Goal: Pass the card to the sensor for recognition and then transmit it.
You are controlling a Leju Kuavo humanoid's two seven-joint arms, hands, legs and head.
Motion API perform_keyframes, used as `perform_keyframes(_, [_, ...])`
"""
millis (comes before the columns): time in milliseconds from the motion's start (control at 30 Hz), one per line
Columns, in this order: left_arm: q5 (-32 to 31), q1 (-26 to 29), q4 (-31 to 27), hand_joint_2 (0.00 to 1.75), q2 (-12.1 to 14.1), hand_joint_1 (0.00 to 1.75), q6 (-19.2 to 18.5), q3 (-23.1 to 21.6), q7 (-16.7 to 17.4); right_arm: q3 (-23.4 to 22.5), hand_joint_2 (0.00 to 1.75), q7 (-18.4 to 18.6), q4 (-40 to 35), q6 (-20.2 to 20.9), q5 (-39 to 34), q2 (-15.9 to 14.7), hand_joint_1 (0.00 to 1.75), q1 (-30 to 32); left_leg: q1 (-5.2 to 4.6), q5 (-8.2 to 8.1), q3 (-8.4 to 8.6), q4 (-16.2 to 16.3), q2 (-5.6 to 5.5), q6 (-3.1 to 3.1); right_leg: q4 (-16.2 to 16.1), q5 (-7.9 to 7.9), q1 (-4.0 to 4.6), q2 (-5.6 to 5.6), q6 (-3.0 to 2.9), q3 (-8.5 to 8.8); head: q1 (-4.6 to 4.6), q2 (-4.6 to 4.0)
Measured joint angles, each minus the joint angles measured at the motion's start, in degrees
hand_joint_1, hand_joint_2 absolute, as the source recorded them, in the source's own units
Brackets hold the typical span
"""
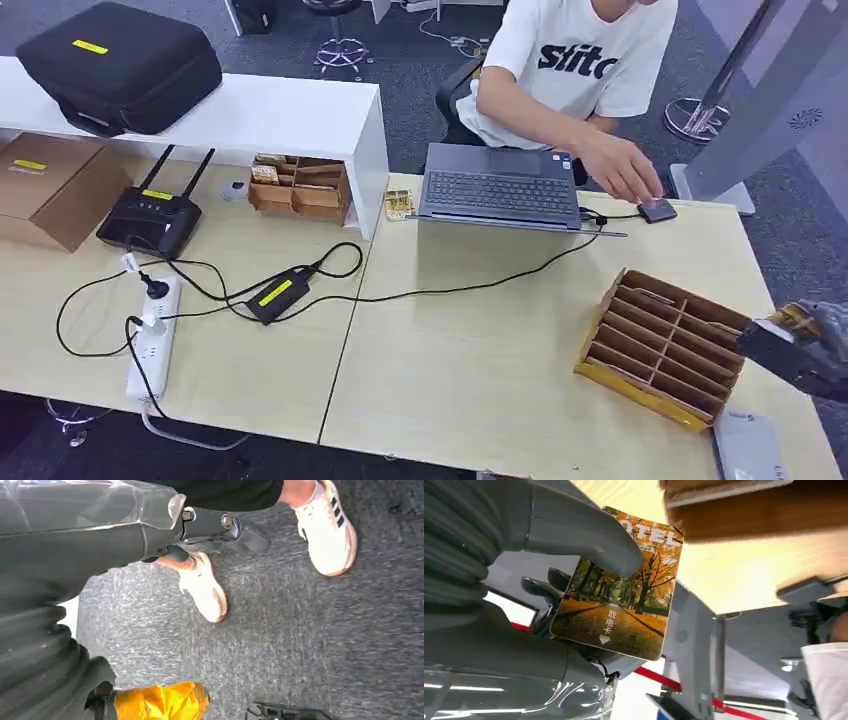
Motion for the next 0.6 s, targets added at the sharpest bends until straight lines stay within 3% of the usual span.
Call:
perform_keyframes(267, [-2.7, 0.6, 0.4, 1.75, 0.0, 0.0, 1.7, 0.0, 0.4, -0.3, 1.75, 4.9, -4.4, -3.4, 2.5, -1.2, 1.75, 9.8, 0.02, -0.11, 0.0, 0.0, -0.02, -0.02, 0.0, -0.09, 0.02, -0.01, -0.04, 0.02, 0.04, 0.0])
perform_keyframes(533, [-4.3, 1.7, 0.6, 1.75, 0.0, 0.0, 1.8, 0.0, 0.3, -6.7, 1.75, 6.9, -10.4, -2.4, 2.7, -1.4, 1.75, 21.4, -0.02, -0.11, -0.03, 0.0, 0.02, -0.02, 0.0, -0.08, -0.02, 0.01, -0.04, -0.02, 0.02, 0.0])
perform_keyframes(600, [-4.7, 1.6, 0.6, 1.75, 0.0, 0.0, 1.8, 0.0, 0.3, -8.3, 1.75, 5.3, -11.9, -3.8, 4.8, -0.7, 1.75, 22.2, 0.0, -0.12, 0.0, 0.0, 0.14, -0.02, 0.0, -0.07, -0.01, 0.12, -0.06, -0.03, 0.02, 0.0])
